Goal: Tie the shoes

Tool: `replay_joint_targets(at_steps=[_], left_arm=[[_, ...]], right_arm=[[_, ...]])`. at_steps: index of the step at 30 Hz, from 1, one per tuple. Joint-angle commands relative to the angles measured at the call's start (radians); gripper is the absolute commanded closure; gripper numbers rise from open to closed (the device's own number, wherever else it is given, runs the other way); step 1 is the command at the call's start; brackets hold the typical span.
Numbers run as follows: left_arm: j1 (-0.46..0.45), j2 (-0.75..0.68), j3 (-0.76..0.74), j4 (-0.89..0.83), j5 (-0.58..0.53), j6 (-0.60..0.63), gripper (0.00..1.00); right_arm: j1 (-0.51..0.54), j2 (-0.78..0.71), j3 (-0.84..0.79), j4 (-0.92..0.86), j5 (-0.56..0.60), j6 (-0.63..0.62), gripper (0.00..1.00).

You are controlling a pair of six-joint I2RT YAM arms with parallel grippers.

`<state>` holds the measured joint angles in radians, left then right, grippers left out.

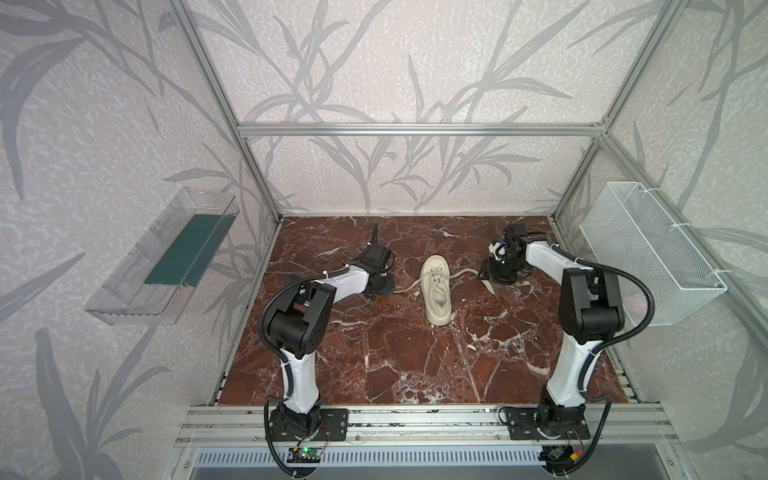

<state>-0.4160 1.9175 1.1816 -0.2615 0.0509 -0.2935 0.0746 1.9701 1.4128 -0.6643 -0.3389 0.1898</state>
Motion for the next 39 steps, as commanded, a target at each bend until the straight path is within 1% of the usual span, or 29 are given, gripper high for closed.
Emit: replay_joint_targets(at_steps=[1, 5, 10, 15, 19, 25, 29, 36, 39], left_arm=[[-0.001, -0.007, 0.057, -0.027, -0.014, 0.004, 1.00], [-0.002, -0.078, 0.126, -0.064, -0.010, 0.006, 1.00], [-0.004, -0.187, 0.202, -0.105, 0.001, 0.012, 1.00], [-0.014, -0.289, 0.196, -0.015, 0.078, -0.026, 1.00], [-0.045, -0.320, 0.219, 0.012, 0.109, -0.043, 1.00], [-0.145, -0.300, 0.297, 0.030, 0.138, -0.049, 1.00], [-0.246, -0.277, 0.345, 0.052, 0.164, -0.069, 1.00], [-0.403, -0.263, 0.352, 0.077, 0.170, -0.105, 1.00], [-0.467, -0.246, 0.335, 0.087, 0.183, -0.117, 1.00]], right_arm=[[0.008, -0.029, 0.030, -0.032, 0.029, -0.015, 0.40], [0.019, -0.033, 0.028, -0.046, 0.083, -0.038, 0.41], [0.030, -0.030, 0.023, -0.050, 0.152, -0.061, 0.45], [0.033, 0.007, 0.030, -0.046, 0.175, -0.075, 0.50], [0.040, 0.028, 0.032, -0.044, 0.174, -0.081, 0.56], [0.045, 0.044, 0.038, -0.044, 0.188, -0.086, 0.68], [0.045, 0.049, 0.048, -0.045, 0.196, -0.088, 0.76], [0.040, 0.059, 0.083, -0.052, 0.188, -0.091, 0.92], [0.025, 0.064, 0.102, -0.055, 0.168, -0.089, 0.94]])
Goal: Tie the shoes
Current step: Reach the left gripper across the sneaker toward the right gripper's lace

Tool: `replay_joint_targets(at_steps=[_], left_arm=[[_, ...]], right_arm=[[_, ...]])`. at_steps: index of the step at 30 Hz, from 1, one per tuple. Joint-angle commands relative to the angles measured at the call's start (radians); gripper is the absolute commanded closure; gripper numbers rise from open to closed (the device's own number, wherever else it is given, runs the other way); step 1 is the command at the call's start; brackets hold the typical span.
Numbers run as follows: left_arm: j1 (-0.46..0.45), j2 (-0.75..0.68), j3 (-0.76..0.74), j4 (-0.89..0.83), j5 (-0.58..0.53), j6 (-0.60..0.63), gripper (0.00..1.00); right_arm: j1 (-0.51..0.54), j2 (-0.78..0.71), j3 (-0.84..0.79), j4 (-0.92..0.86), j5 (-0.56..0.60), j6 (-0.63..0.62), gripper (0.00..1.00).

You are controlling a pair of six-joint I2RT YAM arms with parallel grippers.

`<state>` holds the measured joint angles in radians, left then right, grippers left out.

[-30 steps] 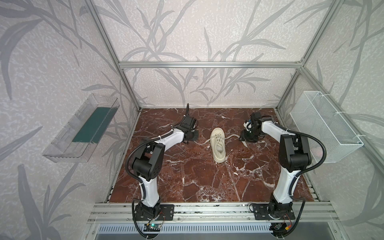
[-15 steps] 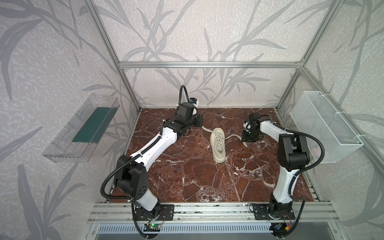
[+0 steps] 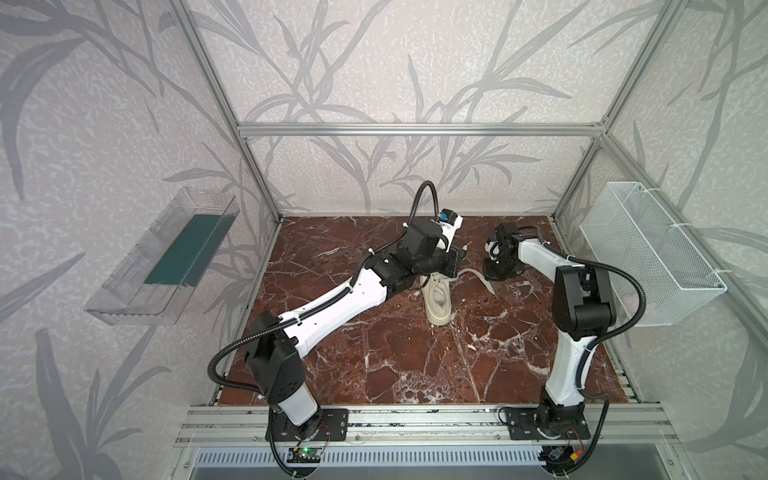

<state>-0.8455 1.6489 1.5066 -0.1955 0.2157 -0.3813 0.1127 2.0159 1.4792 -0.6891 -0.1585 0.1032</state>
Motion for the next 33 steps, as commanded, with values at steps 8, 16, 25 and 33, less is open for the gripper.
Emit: replay_joint_targets(at_steps=[8, 16, 25, 33], left_arm=[[-0.123, 0.138, -0.026, 0.096, 0.050, -0.109, 1.00], [-0.123, 0.287, 0.041, 0.084, 0.058, -0.125, 0.52], [-0.069, 0.219, 0.050, 0.034, 0.041, -0.083, 0.33], [-0.033, 0.162, 0.117, -0.059, 0.016, -0.018, 0.30]], right_arm=[[-0.051, 0.001, 0.064, -0.031, -0.075, 0.010, 0.96], [-0.057, 0.002, 0.079, -0.047, -0.090, 0.012, 0.95], [-0.052, 0.015, 0.054, -0.066, -0.095, -0.002, 0.72], [-0.029, 0.040, 0.035, -0.069, -0.081, -0.004, 0.68]])
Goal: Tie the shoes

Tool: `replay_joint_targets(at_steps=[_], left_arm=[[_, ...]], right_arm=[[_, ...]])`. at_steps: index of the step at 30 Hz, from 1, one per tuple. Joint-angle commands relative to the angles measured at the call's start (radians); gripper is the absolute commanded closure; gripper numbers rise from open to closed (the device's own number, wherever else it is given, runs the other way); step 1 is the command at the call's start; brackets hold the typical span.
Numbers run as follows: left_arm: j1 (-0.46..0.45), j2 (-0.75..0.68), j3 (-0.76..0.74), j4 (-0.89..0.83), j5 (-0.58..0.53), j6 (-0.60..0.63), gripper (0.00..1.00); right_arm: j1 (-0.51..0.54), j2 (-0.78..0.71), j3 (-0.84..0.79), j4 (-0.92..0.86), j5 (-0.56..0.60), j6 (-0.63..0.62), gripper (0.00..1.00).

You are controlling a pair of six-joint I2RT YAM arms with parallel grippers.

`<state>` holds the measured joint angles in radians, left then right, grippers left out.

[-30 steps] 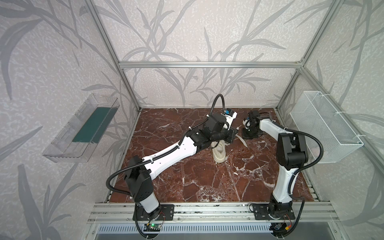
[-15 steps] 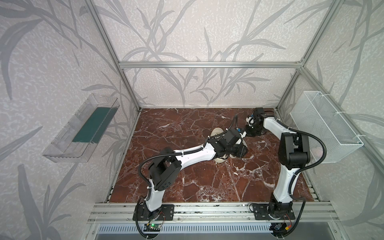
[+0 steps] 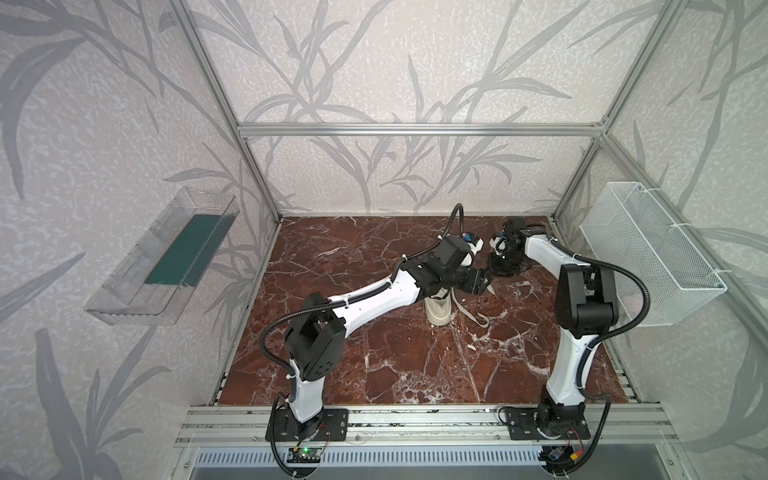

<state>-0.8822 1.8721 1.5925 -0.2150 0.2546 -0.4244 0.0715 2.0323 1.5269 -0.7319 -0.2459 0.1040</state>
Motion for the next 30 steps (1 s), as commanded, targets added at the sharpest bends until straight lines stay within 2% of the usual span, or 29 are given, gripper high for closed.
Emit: replay_joint_targets(at_steps=[1, 7, 19, 21, 27, 30], left_arm=[[0.010, -0.073, 0.024, -0.035, -0.031, 0.018, 0.30], [0.113, -0.177, -0.100, -0.014, -0.068, -0.028, 0.31], [0.293, -0.419, -0.363, -0.052, -0.118, -0.002, 0.31], [0.309, -0.444, -0.388, -0.053, -0.122, -0.002, 0.31], [0.351, -0.482, -0.436, -0.078, -0.102, -0.018, 0.31], [0.392, -0.491, -0.457, -0.106, -0.082, -0.051, 0.31]], right_arm=[[0.016, 0.027, -0.012, -0.030, 0.011, -0.005, 0.68], [0.045, 0.050, -0.011, -0.040, 0.042, -0.011, 0.70], [0.068, 0.071, -0.011, -0.049, 0.165, -0.022, 0.68], [0.072, 0.078, -0.006, -0.056, 0.170, -0.027, 0.72], [0.107, 0.062, 0.010, -0.067, 0.164, -0.036, 0.96], [0.141, -0.028, 0.046, -0.111, 0.096, -0.015, 1.00]])
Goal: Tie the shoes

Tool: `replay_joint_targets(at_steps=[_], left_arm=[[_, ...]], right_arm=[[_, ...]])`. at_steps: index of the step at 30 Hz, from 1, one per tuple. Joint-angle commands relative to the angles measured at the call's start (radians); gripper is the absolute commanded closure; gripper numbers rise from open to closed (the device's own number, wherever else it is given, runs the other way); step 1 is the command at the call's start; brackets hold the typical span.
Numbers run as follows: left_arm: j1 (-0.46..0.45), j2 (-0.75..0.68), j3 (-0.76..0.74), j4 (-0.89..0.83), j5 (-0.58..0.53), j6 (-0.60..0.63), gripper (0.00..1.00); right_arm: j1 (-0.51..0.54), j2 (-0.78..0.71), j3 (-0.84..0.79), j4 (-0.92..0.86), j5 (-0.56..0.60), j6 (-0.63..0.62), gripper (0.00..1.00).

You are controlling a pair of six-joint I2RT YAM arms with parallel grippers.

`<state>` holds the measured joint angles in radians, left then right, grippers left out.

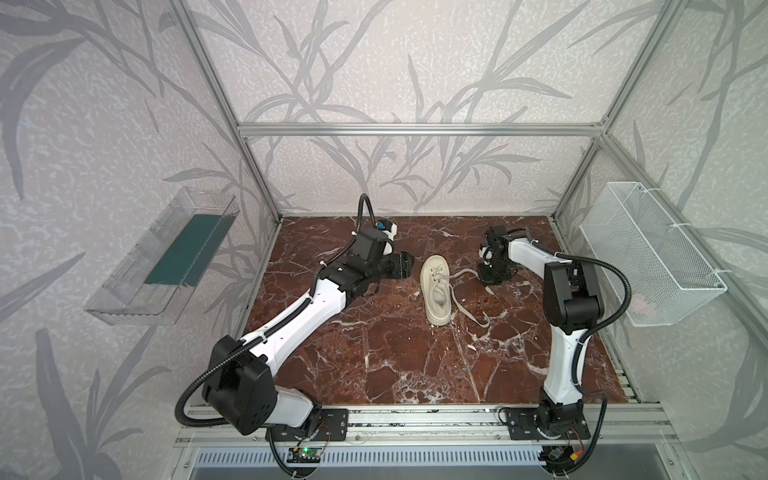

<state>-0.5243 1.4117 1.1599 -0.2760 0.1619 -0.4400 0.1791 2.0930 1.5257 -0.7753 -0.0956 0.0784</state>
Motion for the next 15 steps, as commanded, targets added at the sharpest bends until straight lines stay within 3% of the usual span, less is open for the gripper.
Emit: replay_joint_targets(at_steps=[1, 5, 7, 15], left_arm=[[0.050, -0.035, -0.034, -0.048, 0.016, -0.041, 0.31], [0.117, -0.071, -0.100, -0.041, 0.043, -0.072, 0.31], [0.146, -0.095, -0.120, -0.046, 0.049, -0.071, 0.31], [0.279, -0.212, -0.217, -0.091, 0.074, -0.062, 0.31]], right_arm=[[0.051, -0.123, 0.059, -0.072, -0.087, 0.024, 1.00], [0.174, -0.266, 0.110, -0.064, -0.243, 0.099, 1.00], [0.246, -0.294, 0.149, -0.079, -0.263, 0.126, 1.00], [0.507, -0.268, 0.194, -0.003, -0.365, 0.286, 1.00]])
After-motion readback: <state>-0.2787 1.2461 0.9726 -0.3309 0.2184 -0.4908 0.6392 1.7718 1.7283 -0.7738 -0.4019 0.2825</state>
